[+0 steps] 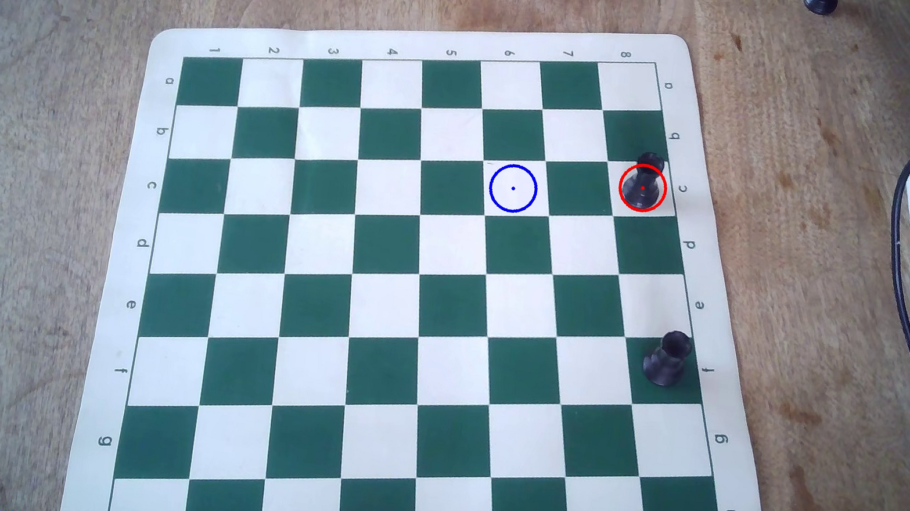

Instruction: Move the chess piece from red to blue

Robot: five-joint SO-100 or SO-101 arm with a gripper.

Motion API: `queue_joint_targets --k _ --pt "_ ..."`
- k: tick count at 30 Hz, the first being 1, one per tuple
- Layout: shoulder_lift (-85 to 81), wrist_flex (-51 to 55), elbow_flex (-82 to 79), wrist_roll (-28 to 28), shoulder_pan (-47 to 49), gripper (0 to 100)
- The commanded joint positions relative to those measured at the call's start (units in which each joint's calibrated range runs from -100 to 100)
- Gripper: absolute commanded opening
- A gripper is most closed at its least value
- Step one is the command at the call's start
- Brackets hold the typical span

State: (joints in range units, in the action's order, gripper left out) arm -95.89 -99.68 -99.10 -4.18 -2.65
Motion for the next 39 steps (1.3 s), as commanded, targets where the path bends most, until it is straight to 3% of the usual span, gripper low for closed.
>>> queue_joint_targets --k 1,10,13,19,20,24,29,33,37,39 --pt "0.14 -0.07 -0.90 -0.15 0.35 0" --pt "0.14 -0.07 -0.81 0.20 0.58 0" --pt "0.14 1.24 -0.81 1.95 5.51 2" --pt "0.14 7.54 -0.90 1.12 9.50 14" --pt "0.14 11.64 -0.90 -2.98 9.58 14" --pt "0.14 16.06 -0.90 -3.81 9.42 36" --pt "0.14 30.72 -0.90 -6.94 8.25 51" --pt "0.14 40.88 -0.90 -7.37 5.43 55" --pt "0.14 59.71 -0.63 -4.40 -4.89 55" --pt "0.14 76.91 1.91 -0.24 -13.26 55"
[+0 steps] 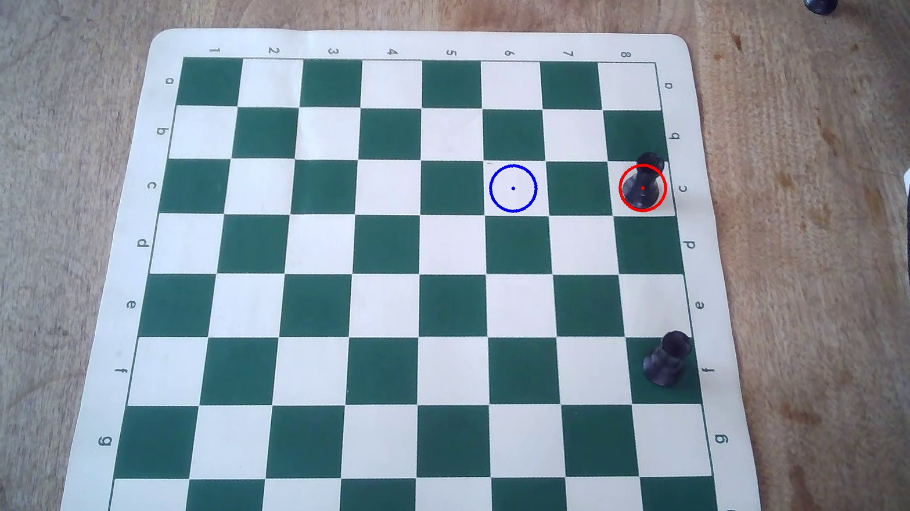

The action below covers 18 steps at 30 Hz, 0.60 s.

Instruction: Move the chess piece from red to blue

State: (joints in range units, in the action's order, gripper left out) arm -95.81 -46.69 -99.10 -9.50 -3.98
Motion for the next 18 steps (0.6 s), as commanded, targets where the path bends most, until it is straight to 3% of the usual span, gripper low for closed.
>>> queue_joint_targets --k 1,7,11,12,16,18 --pt "0.06 27.69 2.36 6.25 -13.97 54" --pt "0.99 51.20 7.71 7.81 -17.49 54" --pt "10.07 68.89 20.95 9.57 -19.05 52" --pt "13.72 79.94 29.11 10.21 -19.05 50" --pt "18.39 101.89 43.25 11.48 -16.47 43" --pt "19.41 108.20 46.33 11.53 -15.22 41"
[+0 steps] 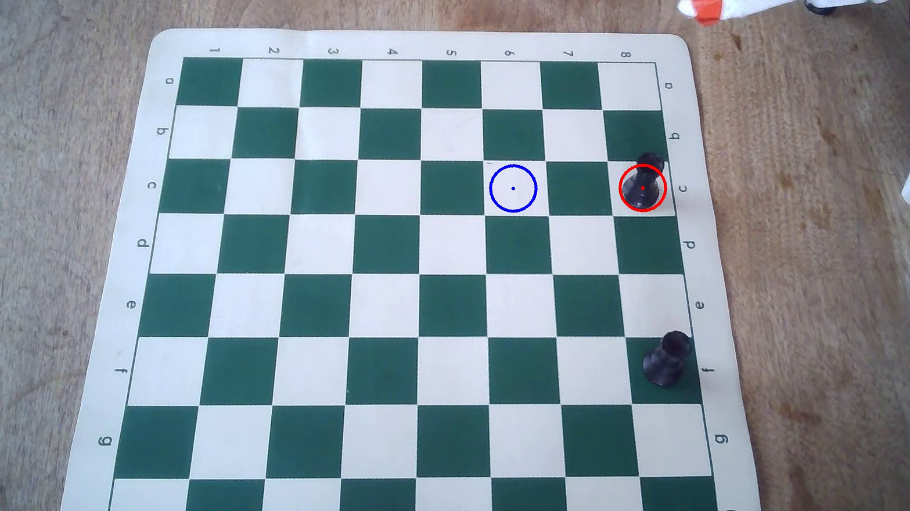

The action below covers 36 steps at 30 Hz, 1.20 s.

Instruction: Move the chess piece from red to blue

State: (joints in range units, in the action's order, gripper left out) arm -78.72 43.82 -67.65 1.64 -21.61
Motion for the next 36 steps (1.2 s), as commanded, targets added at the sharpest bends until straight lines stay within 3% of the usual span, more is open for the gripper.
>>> queue_joint_targets --k 1,10,13,15,19,24,29,36 --pt "2.66 19.73 15.79 0.34 2.95 39" --pt "9.53 34.55 18.24 -0.49 6.63 41" --pt "14.80 34.88 17.78 1.27 9.05 40" --pt "17.85 34.88 17.60 1.66 10.07 33" --pt "25.07 34.14 17.87 2.00 10.38 35" --pt "31.01 28.74 16.06 3.76 11.17 37" --pt "34.66 15.14 10.17 6.98 15.08 32" --pt "43.49 4.82 9.71 10.11 16.95 29"
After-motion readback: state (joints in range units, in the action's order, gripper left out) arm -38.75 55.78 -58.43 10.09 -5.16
